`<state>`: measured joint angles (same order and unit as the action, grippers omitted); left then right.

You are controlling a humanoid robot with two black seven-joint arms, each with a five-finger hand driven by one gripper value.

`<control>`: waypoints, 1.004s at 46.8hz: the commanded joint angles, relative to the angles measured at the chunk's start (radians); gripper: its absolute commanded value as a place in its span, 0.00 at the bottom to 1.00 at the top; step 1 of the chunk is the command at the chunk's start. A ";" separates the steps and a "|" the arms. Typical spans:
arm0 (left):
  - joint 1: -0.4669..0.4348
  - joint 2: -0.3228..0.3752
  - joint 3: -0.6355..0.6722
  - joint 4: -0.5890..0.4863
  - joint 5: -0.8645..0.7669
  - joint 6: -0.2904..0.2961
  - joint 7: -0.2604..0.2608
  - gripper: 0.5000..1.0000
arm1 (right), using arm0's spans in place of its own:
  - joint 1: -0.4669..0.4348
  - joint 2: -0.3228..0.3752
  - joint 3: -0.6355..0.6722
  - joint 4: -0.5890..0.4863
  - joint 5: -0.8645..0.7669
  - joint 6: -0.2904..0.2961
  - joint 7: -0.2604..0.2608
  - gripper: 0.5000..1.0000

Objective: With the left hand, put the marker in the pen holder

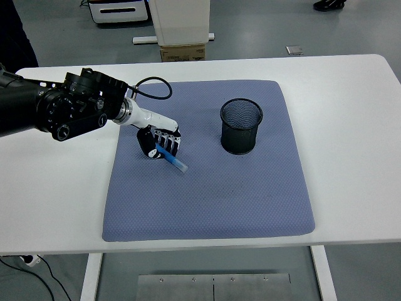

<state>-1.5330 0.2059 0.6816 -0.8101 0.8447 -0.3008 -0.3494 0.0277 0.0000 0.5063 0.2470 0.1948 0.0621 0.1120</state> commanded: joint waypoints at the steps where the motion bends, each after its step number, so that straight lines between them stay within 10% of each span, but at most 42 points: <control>1: -0.004 0.003 -0.017 0.000 -0.009 0.000 -0.002 0.00 | 0.000 0.000 0.000 0.000 0.000 0.001 0.000 1.00; 47: -0.072 0.029 -0.263 0.000 -0.246 -0.075 -0.013 0.00 | 0.000 0.000 0.001 0.000 0.000 0.001 0.000 1.00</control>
<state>-1.6080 0.2370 0.4394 -0.8096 0.6169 -0.3764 -0.3635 0.0276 -0.0001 0.5063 0.2466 0.1948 0.0623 0.1119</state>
